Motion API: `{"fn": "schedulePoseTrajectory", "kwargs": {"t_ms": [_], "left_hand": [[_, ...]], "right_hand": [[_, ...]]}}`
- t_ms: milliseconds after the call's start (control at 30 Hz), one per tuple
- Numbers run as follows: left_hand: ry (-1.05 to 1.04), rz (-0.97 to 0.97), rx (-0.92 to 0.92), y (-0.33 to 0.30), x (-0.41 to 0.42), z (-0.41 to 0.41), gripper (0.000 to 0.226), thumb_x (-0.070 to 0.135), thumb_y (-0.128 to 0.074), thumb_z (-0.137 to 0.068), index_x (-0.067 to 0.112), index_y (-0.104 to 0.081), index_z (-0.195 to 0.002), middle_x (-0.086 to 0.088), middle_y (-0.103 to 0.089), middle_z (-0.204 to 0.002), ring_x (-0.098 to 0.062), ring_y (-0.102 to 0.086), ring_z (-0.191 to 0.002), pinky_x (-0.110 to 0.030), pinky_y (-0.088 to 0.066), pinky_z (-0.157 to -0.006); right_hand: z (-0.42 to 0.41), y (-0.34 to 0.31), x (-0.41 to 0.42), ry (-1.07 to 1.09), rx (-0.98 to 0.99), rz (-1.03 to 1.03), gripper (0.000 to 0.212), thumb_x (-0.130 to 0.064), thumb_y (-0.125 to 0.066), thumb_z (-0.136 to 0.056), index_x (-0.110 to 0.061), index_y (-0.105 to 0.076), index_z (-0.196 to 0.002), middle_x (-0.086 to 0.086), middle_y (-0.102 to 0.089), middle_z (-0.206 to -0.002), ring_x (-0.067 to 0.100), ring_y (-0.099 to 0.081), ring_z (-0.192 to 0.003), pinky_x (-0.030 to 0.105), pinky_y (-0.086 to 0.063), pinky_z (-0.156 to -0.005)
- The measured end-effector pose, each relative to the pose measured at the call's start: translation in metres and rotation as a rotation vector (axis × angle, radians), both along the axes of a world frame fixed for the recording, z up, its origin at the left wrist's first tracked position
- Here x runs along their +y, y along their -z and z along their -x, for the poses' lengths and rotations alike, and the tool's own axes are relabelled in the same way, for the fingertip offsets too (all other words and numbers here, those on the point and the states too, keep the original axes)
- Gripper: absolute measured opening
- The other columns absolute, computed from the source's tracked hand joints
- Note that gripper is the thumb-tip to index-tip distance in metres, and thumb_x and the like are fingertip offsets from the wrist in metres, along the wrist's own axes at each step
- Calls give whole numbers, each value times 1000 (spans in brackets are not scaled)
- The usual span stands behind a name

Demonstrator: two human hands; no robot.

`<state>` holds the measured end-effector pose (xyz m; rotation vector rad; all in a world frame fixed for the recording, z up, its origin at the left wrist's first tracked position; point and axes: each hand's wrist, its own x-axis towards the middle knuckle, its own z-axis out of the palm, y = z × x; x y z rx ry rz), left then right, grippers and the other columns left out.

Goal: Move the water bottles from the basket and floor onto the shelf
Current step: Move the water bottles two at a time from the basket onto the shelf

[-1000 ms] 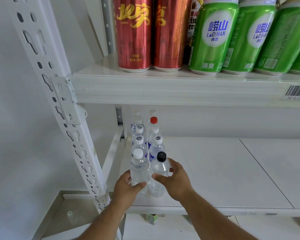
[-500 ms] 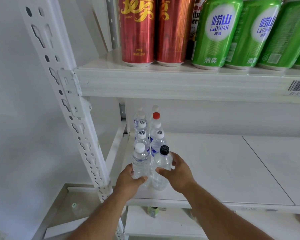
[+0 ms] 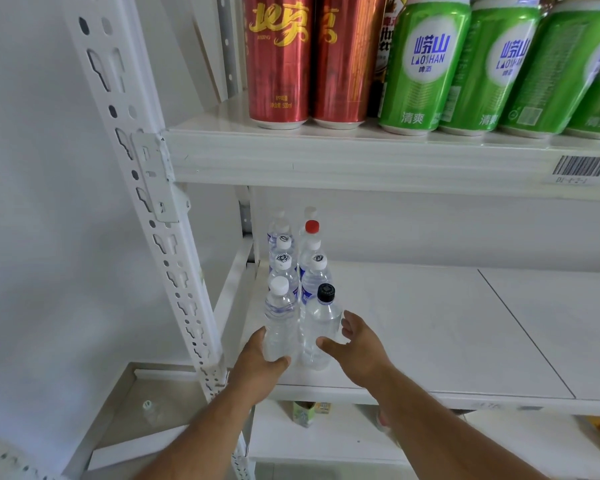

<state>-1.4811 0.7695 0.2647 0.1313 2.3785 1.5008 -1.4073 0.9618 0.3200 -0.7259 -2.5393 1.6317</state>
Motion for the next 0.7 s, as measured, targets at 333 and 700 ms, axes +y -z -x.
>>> {"fn": "schedulePoseTrajectory", "kwargs": {"t_ms": [333,700], "left_hand": [[143,325,-13,-5,-12,-45,82,40,-66,-79,23,-31,-151,1,-49,-143,-16,-53,-120,-23,-42,-94],[293,745,177,-25,-14,-124,59,45,-58,-82,24,-44,-136,1,-50,-139,-26,-46,-131,-42,-45,-103]], "right_hand": [[-58,15,-4,-153,-263,-420,83,-62,-50,-89,-19,-22,-155,1,-34,-158,23,-35,-141,35,-32,-111],[-129,25,-4,-558,-247,-929,83,-66,-37,-88,-17,-22,-153,6,-24,-161,25,-24,-146,44,-24,-115]]}}
